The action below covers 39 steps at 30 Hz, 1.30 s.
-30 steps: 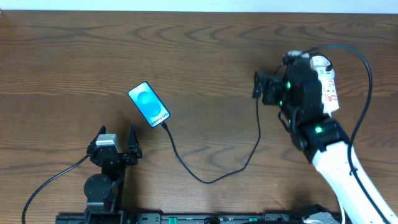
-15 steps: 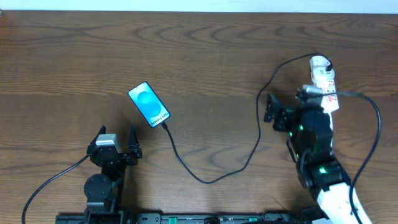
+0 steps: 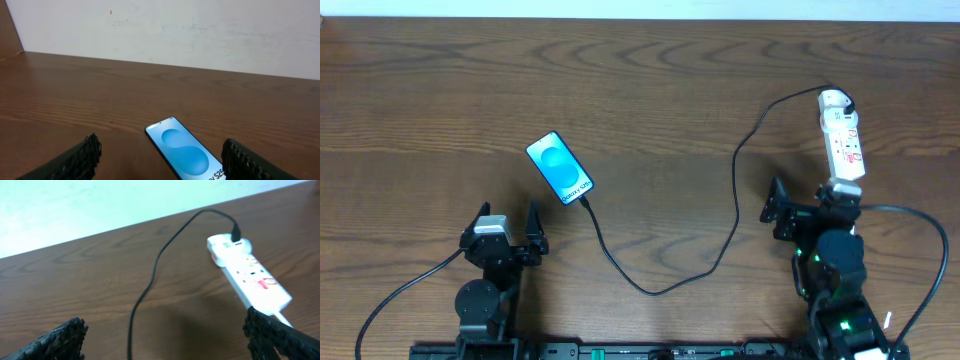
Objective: Plug charger to phone and switch on socket
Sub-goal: 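Pull the right gripper back down toward its base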
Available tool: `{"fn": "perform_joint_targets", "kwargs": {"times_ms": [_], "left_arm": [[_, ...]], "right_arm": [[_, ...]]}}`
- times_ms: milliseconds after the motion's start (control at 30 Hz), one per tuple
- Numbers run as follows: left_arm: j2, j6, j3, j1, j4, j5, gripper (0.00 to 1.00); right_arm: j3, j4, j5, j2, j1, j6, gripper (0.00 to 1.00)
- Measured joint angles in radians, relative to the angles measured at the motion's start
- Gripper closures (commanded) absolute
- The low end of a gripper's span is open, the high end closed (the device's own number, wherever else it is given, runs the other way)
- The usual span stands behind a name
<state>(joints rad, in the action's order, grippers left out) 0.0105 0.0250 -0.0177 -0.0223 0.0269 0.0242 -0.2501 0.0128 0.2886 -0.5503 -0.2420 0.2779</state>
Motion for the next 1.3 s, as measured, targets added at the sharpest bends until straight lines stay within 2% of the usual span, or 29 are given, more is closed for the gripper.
{"fn": "perform_joint_targets", "kwargs": {"times_ms": [533, 1033, 1300], "left_arm": [[0.000, 0.000, 0.000, 0.000, 0.000, 0.000, 0.21], [0.000, 0.000, -0.001, 0.000, 0.001, 0.000, 0.21], [0.000, 0.000, -0.001, 0.000, 0.001, 0.000, 0.21]], "right_arm": [[0.242, 0.050, 0.017, 0.330, 0.067, -0.057, 0.01], [0.243, -0.056, -0.023, 0.530, 0.118, -0.188, 0.01], [0.243, -0.058, -0.036, 0.537, 0.149, -0.272, 0.01]]}}
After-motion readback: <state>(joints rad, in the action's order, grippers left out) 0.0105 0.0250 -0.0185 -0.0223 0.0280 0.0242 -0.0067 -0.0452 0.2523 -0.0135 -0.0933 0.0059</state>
